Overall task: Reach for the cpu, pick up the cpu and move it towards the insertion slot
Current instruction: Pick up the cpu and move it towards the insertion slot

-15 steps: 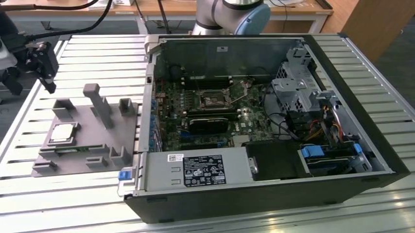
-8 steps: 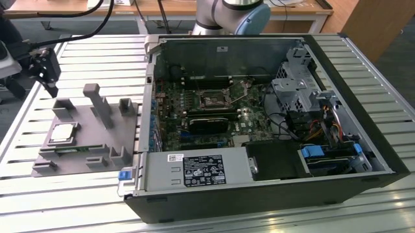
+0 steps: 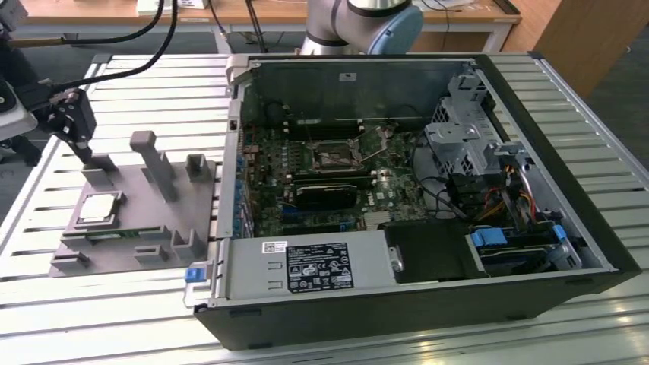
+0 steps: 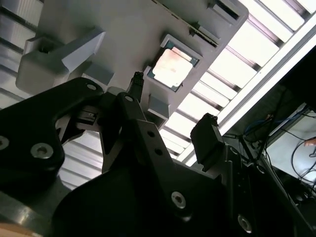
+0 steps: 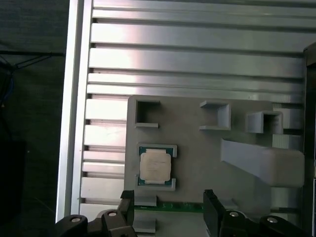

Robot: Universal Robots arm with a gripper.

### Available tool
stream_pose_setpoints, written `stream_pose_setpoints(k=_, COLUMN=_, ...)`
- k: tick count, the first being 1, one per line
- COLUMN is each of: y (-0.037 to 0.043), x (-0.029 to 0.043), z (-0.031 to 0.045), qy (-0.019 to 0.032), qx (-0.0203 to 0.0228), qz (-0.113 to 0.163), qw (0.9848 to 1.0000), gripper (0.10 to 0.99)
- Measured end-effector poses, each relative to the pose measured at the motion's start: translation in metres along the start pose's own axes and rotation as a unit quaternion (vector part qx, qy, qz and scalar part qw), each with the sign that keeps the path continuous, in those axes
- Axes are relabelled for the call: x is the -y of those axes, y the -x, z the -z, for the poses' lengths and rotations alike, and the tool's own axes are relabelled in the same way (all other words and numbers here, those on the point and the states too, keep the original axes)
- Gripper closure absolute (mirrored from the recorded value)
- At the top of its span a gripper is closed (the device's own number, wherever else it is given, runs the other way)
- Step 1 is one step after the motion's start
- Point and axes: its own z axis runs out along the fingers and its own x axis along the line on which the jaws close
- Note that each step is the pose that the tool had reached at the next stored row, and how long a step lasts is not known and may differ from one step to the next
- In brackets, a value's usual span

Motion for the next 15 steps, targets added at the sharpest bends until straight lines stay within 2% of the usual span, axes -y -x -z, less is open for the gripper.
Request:
stream_pose_setpoints(k=11, y=-0.0031, x=0.0032, z=-0.0201, qy=0.0000, qx=0.0001, qz=0.001, qw=1.0000, gripper=0.424)
stream_pose_setpoints(k=13, y=-0.0033, x=0.0033, z=-0.0237, qy=0.0000, qx=0.0000, qz=0.001, qw=1.0000, gripper=0.412)
stream_pose_setpoints(k=14, y=-0.0035, x=0.0034, z=-0.0255, qy=0.0000, qx=0.0000, qz=0.001, qw=1.0000, gripper=0.353)
stream_pose_setpoints(k=15, y=-0.0037, x=0.0035, z=-0.0273, qy=0.0000, qx=0.0000, qz=0.001, qw=1.0000, gripper=0.353)
